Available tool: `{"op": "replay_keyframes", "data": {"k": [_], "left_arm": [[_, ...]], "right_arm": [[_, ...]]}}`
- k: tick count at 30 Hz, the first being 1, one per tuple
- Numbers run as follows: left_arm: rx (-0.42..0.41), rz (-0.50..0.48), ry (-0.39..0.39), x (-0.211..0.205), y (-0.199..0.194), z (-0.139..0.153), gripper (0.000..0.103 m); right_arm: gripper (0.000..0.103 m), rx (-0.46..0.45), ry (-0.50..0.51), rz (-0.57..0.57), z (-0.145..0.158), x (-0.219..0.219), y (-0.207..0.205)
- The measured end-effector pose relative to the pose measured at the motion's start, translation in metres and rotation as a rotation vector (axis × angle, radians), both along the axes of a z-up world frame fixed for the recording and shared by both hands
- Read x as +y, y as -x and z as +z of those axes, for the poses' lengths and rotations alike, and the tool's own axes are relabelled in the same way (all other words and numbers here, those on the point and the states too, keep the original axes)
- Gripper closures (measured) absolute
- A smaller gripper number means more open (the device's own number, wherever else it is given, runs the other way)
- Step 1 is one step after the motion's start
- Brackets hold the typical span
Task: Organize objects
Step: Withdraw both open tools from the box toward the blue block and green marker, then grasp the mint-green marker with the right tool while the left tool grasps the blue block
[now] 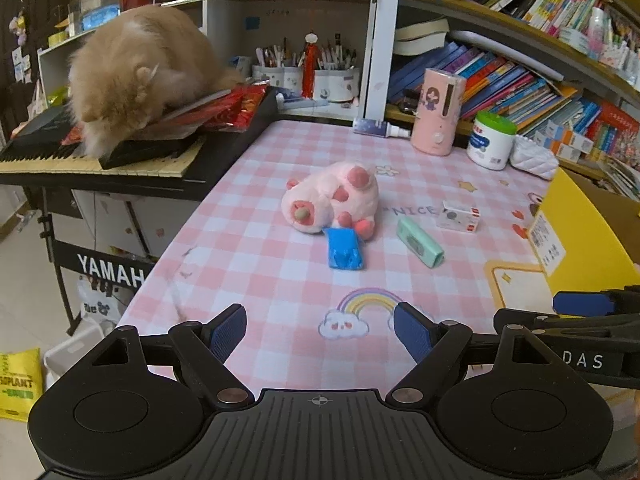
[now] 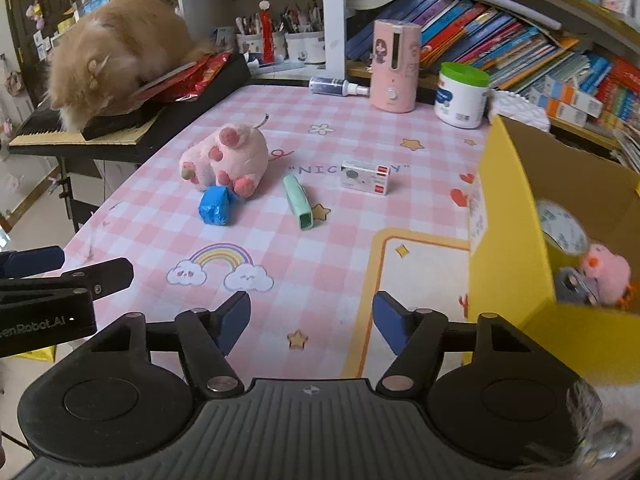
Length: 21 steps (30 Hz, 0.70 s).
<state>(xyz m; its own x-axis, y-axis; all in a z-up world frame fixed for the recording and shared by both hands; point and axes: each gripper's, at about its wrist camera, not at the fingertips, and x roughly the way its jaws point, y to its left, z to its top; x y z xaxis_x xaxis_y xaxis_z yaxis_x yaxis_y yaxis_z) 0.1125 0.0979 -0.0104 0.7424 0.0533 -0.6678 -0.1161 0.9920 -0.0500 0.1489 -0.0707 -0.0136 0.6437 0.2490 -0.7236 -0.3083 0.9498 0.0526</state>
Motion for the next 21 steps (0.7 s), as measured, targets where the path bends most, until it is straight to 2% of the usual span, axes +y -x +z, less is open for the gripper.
{"op": "replay_keyframes", "data": {"k": [5, 11, 16, 21], "left_arm": [[0.01, 0.019, -0.005, 0.0, -0.024, 0.0, 0.02], [0.036, 0.037, 0.001, 0.0, -0.049, -0.007, 0.02], [0.054, 0.072, -0.004, 0.006, -0.069, -0.013, 0.021], [0.071, 0.083, 0.004, 0.011, -0.089, -0.018, 0.023]], "right_arm": [[0.037, -0.001, -0.007, 0.012, -0.001, -0.001, -0.03], [0.045, -0.005, -0.01, 0.043, -0.008, 0.006, -0.068], [0.058, -0.009, -0.012, 0.106, -0.017, 0.022, -0.1], [0.064, 0.013, 0.003, 0.152, -0.035, 0.04, -0.128]]}}
